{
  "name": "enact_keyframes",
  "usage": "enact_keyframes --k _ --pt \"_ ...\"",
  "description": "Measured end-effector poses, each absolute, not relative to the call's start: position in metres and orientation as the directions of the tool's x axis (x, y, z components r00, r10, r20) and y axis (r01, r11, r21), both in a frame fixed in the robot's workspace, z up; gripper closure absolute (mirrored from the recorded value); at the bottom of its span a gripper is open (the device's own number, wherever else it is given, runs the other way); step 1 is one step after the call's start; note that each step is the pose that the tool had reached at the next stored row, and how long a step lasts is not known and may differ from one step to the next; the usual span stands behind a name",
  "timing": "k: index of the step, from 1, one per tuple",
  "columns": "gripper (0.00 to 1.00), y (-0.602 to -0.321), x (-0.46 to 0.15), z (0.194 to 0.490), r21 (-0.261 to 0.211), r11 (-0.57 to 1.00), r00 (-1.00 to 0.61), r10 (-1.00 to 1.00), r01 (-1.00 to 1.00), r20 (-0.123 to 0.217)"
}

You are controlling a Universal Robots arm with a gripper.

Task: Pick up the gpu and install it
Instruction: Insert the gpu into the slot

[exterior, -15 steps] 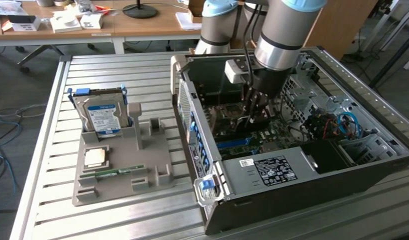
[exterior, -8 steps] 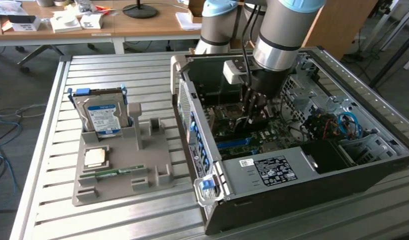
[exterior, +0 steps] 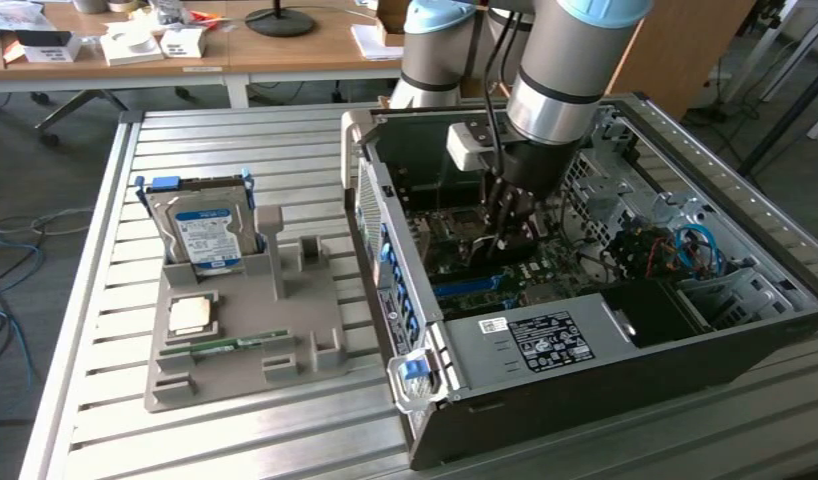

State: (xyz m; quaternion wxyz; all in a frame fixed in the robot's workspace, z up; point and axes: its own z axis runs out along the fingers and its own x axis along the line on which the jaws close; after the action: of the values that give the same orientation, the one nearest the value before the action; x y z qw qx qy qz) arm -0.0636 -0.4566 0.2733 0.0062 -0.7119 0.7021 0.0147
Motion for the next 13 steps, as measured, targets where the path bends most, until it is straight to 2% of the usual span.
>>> enact_keyframes --k 13 --pt "0.74 -0.4567 -0.0671 0.2721 0.011 -0.014 0.013 -0.999 -1.0 -0.03"
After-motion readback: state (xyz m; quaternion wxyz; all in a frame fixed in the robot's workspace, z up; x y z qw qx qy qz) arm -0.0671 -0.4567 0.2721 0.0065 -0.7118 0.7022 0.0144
